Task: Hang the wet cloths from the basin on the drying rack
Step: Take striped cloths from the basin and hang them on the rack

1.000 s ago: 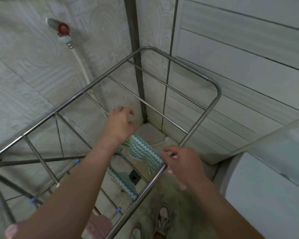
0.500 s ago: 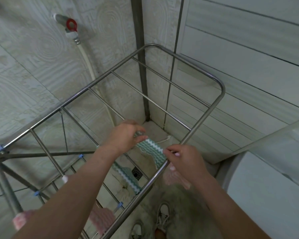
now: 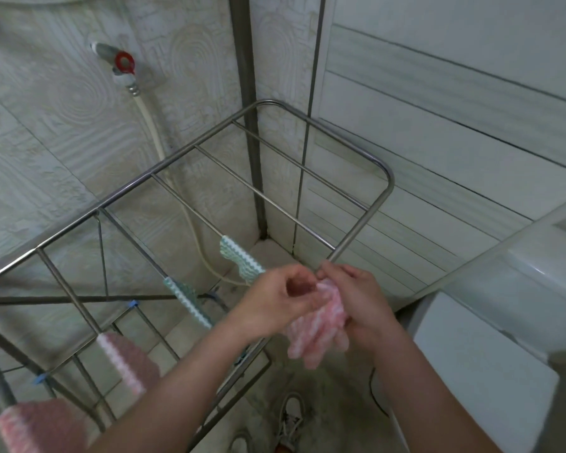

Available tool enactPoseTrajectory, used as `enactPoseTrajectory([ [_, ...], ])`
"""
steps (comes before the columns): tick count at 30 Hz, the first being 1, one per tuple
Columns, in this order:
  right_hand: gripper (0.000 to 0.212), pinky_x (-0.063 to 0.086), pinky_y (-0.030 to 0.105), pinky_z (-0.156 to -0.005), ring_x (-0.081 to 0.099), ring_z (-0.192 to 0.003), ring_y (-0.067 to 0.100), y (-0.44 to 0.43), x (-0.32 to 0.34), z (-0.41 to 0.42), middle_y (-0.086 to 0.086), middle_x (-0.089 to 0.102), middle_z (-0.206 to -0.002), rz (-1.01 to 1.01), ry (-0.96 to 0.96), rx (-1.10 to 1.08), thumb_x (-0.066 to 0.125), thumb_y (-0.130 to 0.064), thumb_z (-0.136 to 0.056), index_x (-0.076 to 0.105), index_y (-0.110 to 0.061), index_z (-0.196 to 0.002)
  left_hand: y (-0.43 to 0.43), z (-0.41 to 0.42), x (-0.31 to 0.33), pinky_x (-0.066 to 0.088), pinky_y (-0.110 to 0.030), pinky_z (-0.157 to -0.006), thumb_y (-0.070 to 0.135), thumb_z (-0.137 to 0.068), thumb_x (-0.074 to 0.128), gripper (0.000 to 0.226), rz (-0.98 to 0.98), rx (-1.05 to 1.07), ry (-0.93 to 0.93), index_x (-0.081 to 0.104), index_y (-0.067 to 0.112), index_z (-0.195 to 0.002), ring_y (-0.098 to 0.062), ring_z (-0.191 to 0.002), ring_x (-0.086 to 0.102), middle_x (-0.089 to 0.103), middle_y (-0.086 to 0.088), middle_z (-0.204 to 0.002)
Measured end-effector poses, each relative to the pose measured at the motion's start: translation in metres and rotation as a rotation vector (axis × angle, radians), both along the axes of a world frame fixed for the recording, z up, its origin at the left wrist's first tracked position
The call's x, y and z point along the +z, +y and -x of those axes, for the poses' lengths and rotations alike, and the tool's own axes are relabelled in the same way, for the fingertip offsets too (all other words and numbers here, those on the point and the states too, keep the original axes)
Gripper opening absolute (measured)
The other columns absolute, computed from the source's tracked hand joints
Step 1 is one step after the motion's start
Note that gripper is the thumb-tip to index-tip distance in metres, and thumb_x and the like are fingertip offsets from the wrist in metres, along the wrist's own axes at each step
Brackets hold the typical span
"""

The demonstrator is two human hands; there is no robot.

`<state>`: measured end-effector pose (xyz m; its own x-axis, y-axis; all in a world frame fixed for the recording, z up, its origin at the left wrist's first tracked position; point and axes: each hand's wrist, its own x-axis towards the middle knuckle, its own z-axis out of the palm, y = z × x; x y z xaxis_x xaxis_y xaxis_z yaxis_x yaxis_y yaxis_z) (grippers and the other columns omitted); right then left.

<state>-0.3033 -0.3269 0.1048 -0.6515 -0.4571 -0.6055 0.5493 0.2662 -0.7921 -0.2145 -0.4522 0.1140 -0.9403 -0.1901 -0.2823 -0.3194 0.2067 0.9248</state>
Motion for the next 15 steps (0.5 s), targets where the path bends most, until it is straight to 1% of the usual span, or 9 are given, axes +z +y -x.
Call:
enactPoseTrajectory([
  [1, 0.027, 0.056, 0.035, -0.062, 0.069, -0.068, 0.028, 0.002, 0.005, -0.004, 0.015, 0.072, -0.08, 0.041, -0.034, -0.015, 0.06, -0.03, -0.091, 0.068, -0.004, -0.09, 0.012, -0.005, 0.0, 0.05, -0.021, -0.065, 0.044, -0.072, 0.071, 0.034, -0.029, 0.012, 0.02, 0.061, 0.019, -0.093, -0.004, -0.069, 0.06, 0.064, 0.009, -0.076],
  [2, 0.028, 0.054, 0.033, -0.06, 0.069, -0.068, 0.027, 0.002, 0.011, -0.008, 0.015, 0.072, -0.081, 0.082, -0.061, -0.034, 0.061, -0.03, -0.091, 0.067, -0.003, -0.092, 0.02, -0.009, 0.0, 0.05, -0.021, -0.062, 0.039, -0.072, 0.074, 0.034, -0.063, 0.064, 0.045, 0.059, 0.018, -0.095, -0.004, -0.067, 0.06, 0.064, 0.01, -0.074],
  [4, 0.033, 0.054, 0.032, -0.061, 0.07, -0.072, 0.027, 0.002, 0.021, -0.016, 0.017, 0.072, -0.084, 0.162, -0.096, -0.037, 0.063, -0.034, -0.089, 0.066, -0.002, -0.095, 0.027, -0.015, 0.001, 0.05, -0.021, -0.061, 0.021, -0.076, 0.075, 0.027, -0.163, 0.202, 0.074, 0.059, 0.014, -0.097, -0.005, -0.068, 0.063, 0.067, 0.008, -0.073],
  [6, 0.035, 0.054, 0.03, -0.058, 0.069, -0.07, 0.025, 0.003, 0.033, -0.023, 0.015, 0.071, -0.081, 0.252, -0.122, -0.026, 0.064, -0.035, -0.087, 0.065, -0.003, -0.099, 0.025, -0.024, 0.007, 0.052, -0.027, -0.065, 0.012, -0.08, 0.071, 0.018, -0.289, 0.294, 0.099, 0.063, 0.013, -0.096, -0.014, -0.073, 0.069, 0.072, -0.001, -0.078],
  [8, 0.039, 0.055, 0.029, -0.057, 0.068, -0.067, 0.021, 0.002, 0.045, -0.029, 0.012, 0.069, -0.078, 0.36, -0.141, -0.01, 0.066, -0.031, -0.083, 0.062, 0.0, -0.107, 0.02, -0.035, 0.012, 0.053, -0.032, -0.069, 0.009, -0.086, 0.062, 0.01, -0.349, 0.364, 0.14, 0.068, 0.012, -0.094, -0.02, -0.076, 0.069, 0.073, -0.007, -0.083],
  [11, 0.048, 0.056, 0.031, -0.067, 0.067, -0.077, 0.022, -0.003, 0.061, -0.038, 0.015, 0.069, -0.092, 0.489, -0.122, 0.1, 0.068, -0.02, -0.077, 0.058, 0.002, -0.118, 0.013, -0.053, 0.032, 0.05, -0.041, -0.078, 0.013, -0.091, 0.055, 0.016, -0.477, 0.504, 0.197, 0.069, 0.005, -0.093, -0.028, -0.081, 0.063, 0.069, -0.019, -0.09],
  [12, 0.046, 0.056, 0.031, -0.065, 0.066, -0.074, 0.02, -0.004, 0.065, -0.04, 0.014, 0.069, -0.089, 0.505, -0.104, 0.141, 0.067, -0.017, -0.077, 0.06, 0.0, -0.119, 0.009, -0.058, 0.041, 0.05, -0.04, -0.075, 0.018, -0.092, 0.055, 0.018, -0.542, 0.558, 0.2, 0.068, 0.005, -0.088, -0.028, -0.077, 0.061, 0.066, -0.02, -0.085],
  [13, 0.044, 0.054, 0.029, -0.061, 0.063, -0.066, 0.017, -0.008, 0.071, -0.046, 0.011, 0.067, -0.08, 0.511, -0.082, 0.18, 0.068, -0.015, -0.075, 0.063, -0.003, -0.118, 0.003, -0.067, 0.051, 0.048, -0.034, -0.067, 0.024, -0.092, 0.056, 0.023, -0.57, 0.616, 0.198, 0.064, 0.007, -0.079, -0.024, -0.068, 0.057, 0.062, -0.016, -0.074],
  [15, 0.044, 0.048, 0.026, -0.055, 0.053, -0.056, 0.014, -0.011, 0.079, -0.05, 0.007, 0.058, -0.07, 0.531, -0.018, 0.254, 0.072, -0.016, -0.071, 0.068, -0.01, -0.114, -0.01, -0.08, 0.069, 0.039, -0.02, -0.046, 0.042, -0.088, 0.056, 0.037, -0.539, 0.697, 0.204, 0.052, 0.016, -0.062, -0.011, -0.045, 0.046, 0.05, 0.002, -0.051],
])
